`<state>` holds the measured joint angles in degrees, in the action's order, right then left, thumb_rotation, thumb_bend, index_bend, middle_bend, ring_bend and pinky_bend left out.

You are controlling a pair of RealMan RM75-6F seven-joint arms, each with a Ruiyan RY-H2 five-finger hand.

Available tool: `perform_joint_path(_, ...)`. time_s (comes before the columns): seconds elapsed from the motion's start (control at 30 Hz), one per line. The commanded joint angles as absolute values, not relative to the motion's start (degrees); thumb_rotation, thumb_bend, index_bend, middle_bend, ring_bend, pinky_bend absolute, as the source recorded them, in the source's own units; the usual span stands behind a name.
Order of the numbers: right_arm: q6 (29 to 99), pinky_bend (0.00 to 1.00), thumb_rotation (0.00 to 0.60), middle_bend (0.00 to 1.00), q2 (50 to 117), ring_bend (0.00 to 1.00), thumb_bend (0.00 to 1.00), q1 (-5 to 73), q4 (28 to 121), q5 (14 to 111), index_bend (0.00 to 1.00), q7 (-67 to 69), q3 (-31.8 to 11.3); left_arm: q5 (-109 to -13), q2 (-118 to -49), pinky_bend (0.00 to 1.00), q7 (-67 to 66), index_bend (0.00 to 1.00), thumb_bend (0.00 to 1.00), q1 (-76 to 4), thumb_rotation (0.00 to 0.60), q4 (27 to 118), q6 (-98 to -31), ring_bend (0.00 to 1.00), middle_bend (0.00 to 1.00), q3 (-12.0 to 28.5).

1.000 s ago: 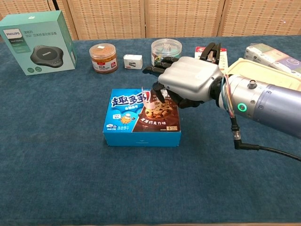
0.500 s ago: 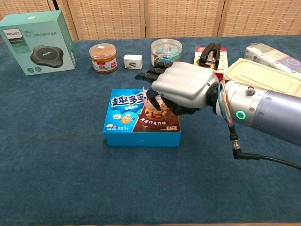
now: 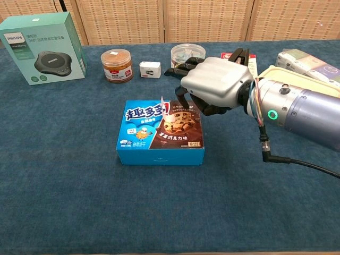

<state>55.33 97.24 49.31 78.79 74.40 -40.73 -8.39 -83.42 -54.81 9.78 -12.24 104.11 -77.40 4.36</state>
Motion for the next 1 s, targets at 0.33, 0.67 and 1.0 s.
perform_joint_path(0.33, 62.9, 0.0, 0.6, 0.0, 89.5, 0.0, 0.54, 46.4, 89.3, 79.2, 0.2, -38.7, -9.0, -83.6, -54.5, 0.0, 11.1, 0.0, 0.28, -12.0, 0.6, 104.1, -77.5, 0.0, 0.0, 4.2)
perform_joint_path(0.67, 74.7, 0.0, 0.6, 0.0, 77.4, 0.0, 0.01, 35.0, 98.8, 80.9, 0.0, -30.5, -5.7, -84.4, -55.5, 0.0, 9.5, 0.0, 0.28, -10.4, 0.6, 102.8, -79.4, 0.0, 0.0, 3.0)
perform_joint_path(1.0, 84.2, 0.0, 0.6, 0.0, 66.6, 0.0, 0.0, 22.6, 96.8, 84.9, 0.0, -14.4, 0.6, -84.6, -58.0, 0.0, 8.5, 0.0, 0.23, -7.1, 0.6, 99.9, -83.1, 0.0, 0.0, 1.7)
